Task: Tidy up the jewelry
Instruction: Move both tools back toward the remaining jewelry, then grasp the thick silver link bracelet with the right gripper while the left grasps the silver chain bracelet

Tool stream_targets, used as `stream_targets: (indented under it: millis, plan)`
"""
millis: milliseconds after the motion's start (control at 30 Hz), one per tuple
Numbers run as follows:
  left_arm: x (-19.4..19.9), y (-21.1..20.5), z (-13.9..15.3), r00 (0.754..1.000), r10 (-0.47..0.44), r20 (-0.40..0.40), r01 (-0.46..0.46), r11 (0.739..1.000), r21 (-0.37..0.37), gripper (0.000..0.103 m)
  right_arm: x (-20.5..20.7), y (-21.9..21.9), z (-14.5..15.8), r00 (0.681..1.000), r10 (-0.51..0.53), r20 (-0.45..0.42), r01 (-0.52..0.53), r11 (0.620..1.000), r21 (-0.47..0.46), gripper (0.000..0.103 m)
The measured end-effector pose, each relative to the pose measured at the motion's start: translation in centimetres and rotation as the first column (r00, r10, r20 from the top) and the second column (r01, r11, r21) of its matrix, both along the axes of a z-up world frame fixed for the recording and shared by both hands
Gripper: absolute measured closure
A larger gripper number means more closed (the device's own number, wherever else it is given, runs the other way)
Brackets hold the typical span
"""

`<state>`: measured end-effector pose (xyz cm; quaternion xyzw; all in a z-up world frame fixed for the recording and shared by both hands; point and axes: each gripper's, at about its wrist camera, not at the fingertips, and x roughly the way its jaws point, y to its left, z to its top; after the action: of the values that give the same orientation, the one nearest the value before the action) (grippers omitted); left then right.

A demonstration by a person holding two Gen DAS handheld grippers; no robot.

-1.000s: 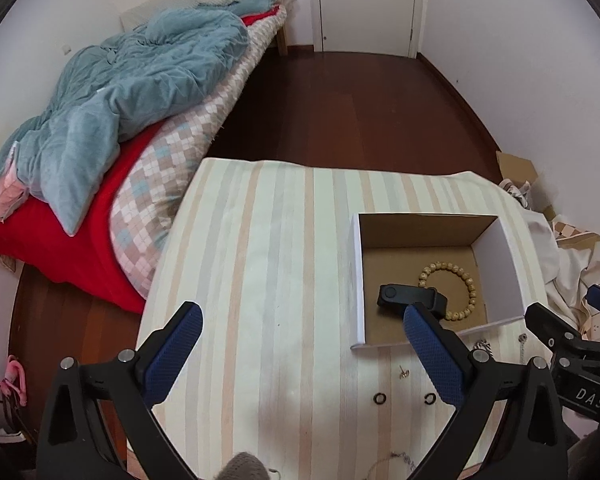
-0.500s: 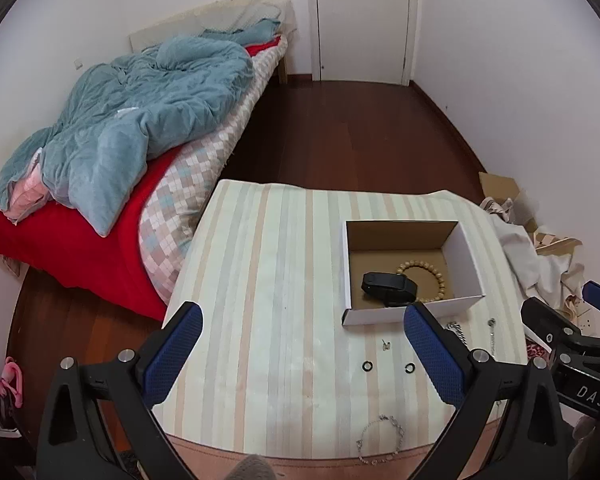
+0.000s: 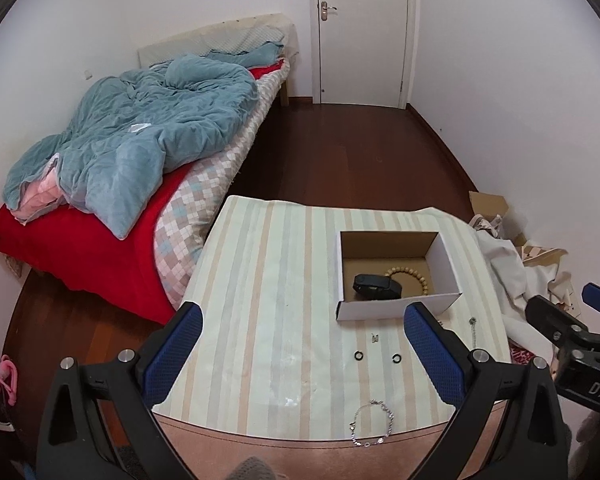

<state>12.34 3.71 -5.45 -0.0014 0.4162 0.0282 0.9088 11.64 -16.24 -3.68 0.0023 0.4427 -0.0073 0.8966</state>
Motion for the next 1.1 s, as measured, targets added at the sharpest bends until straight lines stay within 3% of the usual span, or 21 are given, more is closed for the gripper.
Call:
stream_targets:
  millis: [133, 300, 367, 433, 633, 667, 733, 767, 833, 867, 1100]
  plan:
    - [-0.3, -0.2, -2.6, 0.998, 0.005, -0.058, -0.004, 1.0, 0.026, 0.0, -0.4, -1.2, -2.6, 0.998, -0.015, -0.056, 0.017, 0.999, 0.035, 0.0]
    - [-0.7, -0.4, -8.8, 0.983, 0.04, -0.177, -0.021, 0.994, 0.108, 0.0, 0.0, -3.6, -8.6, 0.982, -0.051, -0.182, 0.068, 0.994, 0.091, 0.002]
    - [-0.7, -0.1, -10.7, 0.976, 0.065, -0.21, -0.039, 0.991, 0.127, 0.0, 0.4, -4.3, -11.0, 0.973, -0.064, -0.22, 0.091, 0.989, 0.118, 0.024]
    - [-0.4, 0.4, -12.9, 0.962, 0.1, -0.255, -0.065, 0.988, 0.142, 0.0, 1.3, -4.9, -13.9, 0.962, -0.083, -0.261, 0.118, 0.986, 0.122, 0.033]
    - [0.5, 1.3, -16.5, 0.937, 0.14, -0.319, -0.085, 0.98, 0.178, 0.0, 4.9, -4.8, -20.3, 0.94, -0.096, -0.328, 0.14, 0.983, 0.115, 0.038]
    - [0.8, 1.4, -16.9, 0.935, 0.139, -0.327, -0.082, 0.98, 0.183, 0.0, 5.4, -4.8, -21.2, 0.936, -0.096, -0.339, 0.141, 0.984, 0.111, 0.042]
    - [1.0, 1.4, -17.5, 0.93, 0.134, -0.343, -0.075, 0.981, 0.181, 0.0, 6.2, -4.2, -22.7, 0.93, -0.089, -0.357, 0.125, 0.989, 0.079, 0.053]
    - [1.3, 1.5, -17.9, 0.927, 0.129, -0.351, -0.069, 0.981, 0.18, 0.0, 6.4, -3.7, -22.4, 0.942, -0.089, -0.325, 0.108, 0.993, 0.041, 0.073]
    - [1.4, 1.5, -18.5, 0.923, 0.116, -0.367, -0.056, 0.984, 0.169, 0.0, 6.5, -3.0, -22.6, 0.941, -0.079, -0.328, 0.084, 0.996, 0.0, 0.093]
    - [1.3, 1.4, -18.8, 0.92, 0.102, -0.379, -0.048, 0.988, 0.15, 0.0, 6.3, -3.0, -22.7, 0.941, -0.073, -0.331, 0.08, 0.997, 0.007, 0.097]
    - [-1.5, -0.6, -20.8, 0.888, -0.053, -0.457, 0.053, 0.998, -0.013, 0.001, 1.8, -2.6, -22.6, 0.919, -0.026, -0.394, 0.048, 0.998, 0.046, 0.099]
